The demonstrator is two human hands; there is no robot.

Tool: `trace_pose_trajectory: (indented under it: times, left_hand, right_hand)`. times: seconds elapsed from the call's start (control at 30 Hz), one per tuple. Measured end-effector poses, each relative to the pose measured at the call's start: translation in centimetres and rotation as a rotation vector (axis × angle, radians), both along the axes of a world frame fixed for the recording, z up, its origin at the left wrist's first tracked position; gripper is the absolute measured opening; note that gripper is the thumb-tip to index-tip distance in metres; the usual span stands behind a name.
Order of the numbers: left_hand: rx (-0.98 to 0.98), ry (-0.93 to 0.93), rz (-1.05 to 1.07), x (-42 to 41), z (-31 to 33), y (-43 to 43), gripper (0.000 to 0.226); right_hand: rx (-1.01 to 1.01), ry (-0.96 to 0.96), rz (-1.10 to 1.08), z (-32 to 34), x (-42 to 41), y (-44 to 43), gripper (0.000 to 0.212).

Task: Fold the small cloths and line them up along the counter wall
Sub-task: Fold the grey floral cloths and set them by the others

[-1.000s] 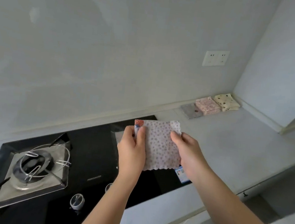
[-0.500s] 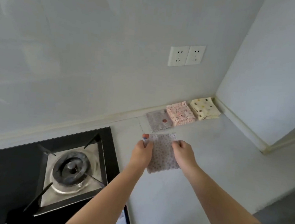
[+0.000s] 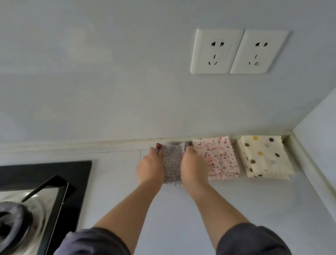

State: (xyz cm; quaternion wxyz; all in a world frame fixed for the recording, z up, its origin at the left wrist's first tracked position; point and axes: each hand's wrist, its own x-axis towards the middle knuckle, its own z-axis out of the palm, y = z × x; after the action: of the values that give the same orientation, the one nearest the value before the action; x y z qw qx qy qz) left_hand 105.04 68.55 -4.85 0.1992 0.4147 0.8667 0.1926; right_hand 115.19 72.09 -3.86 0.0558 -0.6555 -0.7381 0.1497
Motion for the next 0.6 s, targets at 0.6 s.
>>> trace_pose_trajectory:
  times: [0.6]
  left_hand:
    - [0.038, 0.456, -0.506, -2.3, -3.9, -1.8, 0.048]
  right_hand:
    - [0.318, -0.211, 0.364, -3.0, -0.7, 0.1, 0.047]
